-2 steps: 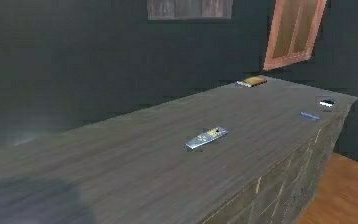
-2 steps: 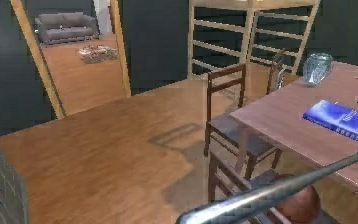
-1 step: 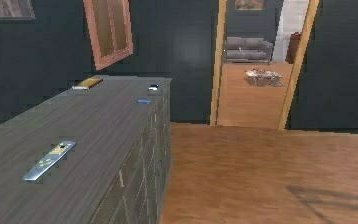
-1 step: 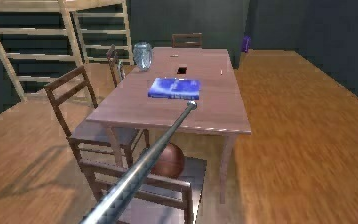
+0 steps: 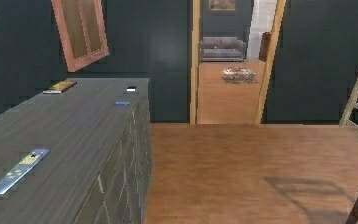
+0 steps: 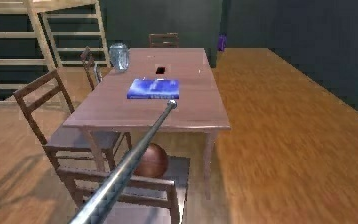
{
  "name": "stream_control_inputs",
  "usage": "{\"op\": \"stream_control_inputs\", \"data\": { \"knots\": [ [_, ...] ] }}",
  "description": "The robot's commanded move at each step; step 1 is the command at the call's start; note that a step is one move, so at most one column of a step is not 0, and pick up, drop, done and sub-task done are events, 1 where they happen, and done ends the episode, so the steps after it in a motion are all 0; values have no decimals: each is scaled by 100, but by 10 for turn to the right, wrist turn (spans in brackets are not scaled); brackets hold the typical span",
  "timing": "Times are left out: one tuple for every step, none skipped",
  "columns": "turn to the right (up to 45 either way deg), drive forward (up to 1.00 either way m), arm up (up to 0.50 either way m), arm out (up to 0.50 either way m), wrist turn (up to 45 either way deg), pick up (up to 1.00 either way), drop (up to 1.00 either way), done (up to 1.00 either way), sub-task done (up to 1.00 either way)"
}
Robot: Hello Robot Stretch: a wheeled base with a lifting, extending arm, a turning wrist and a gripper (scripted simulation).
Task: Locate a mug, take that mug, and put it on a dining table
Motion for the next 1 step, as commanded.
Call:
{"op": "stream_control_inputs", "data": {
  "knots": [
    [0, 25, 0, 0, 0, 0, 0, 0, 0]
  ]
}}
